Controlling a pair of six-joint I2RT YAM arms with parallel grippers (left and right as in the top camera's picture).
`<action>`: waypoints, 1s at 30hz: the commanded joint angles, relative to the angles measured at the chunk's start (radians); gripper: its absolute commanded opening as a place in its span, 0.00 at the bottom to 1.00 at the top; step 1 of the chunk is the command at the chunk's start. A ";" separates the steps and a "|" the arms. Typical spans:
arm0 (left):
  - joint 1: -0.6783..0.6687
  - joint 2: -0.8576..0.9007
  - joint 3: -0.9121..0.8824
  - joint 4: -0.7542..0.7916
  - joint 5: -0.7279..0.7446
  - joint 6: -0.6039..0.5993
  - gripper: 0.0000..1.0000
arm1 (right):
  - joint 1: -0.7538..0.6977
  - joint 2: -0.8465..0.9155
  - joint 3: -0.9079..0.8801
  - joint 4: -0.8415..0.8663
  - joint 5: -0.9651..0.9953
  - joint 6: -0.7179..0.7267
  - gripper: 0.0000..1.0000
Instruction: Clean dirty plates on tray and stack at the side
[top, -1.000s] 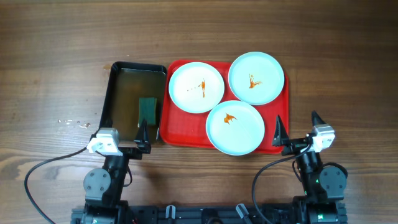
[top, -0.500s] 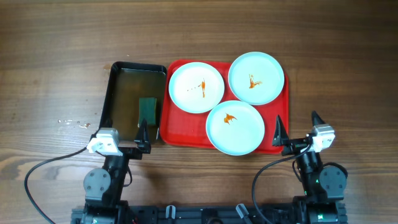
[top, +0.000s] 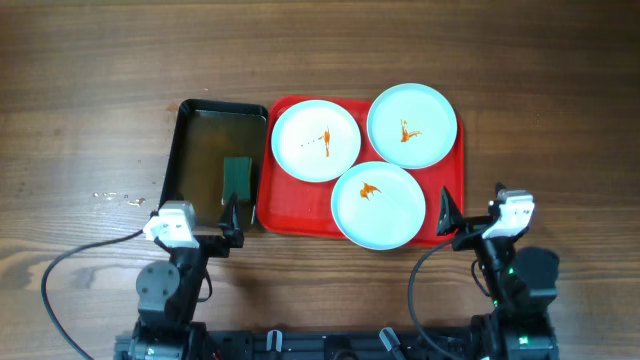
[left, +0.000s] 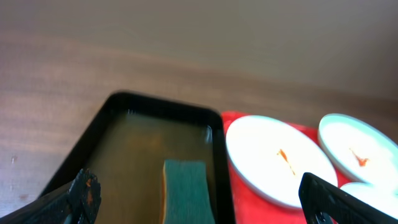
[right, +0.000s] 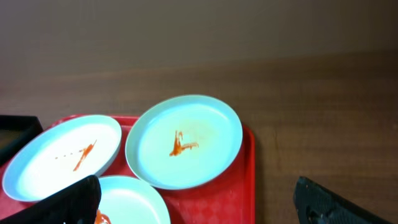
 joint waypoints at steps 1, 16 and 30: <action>0.006 0.159 0.114 -0.005 0.004 0.012 1.00 | 0.004 0.152 0.151 -0.068 -0.021 0.014 1.00; 0.006 0.986 0.740 -0.376 0.055 0.012 1.00 | 0.004 0.874 0.580 -0.441 -0.315 0.006 0.99; 0.006 1.111 0.740 -0.281 0.161 0.012 1.00 | 0.004 1.072 0.580 -0.449 -0.247 0.160 0.80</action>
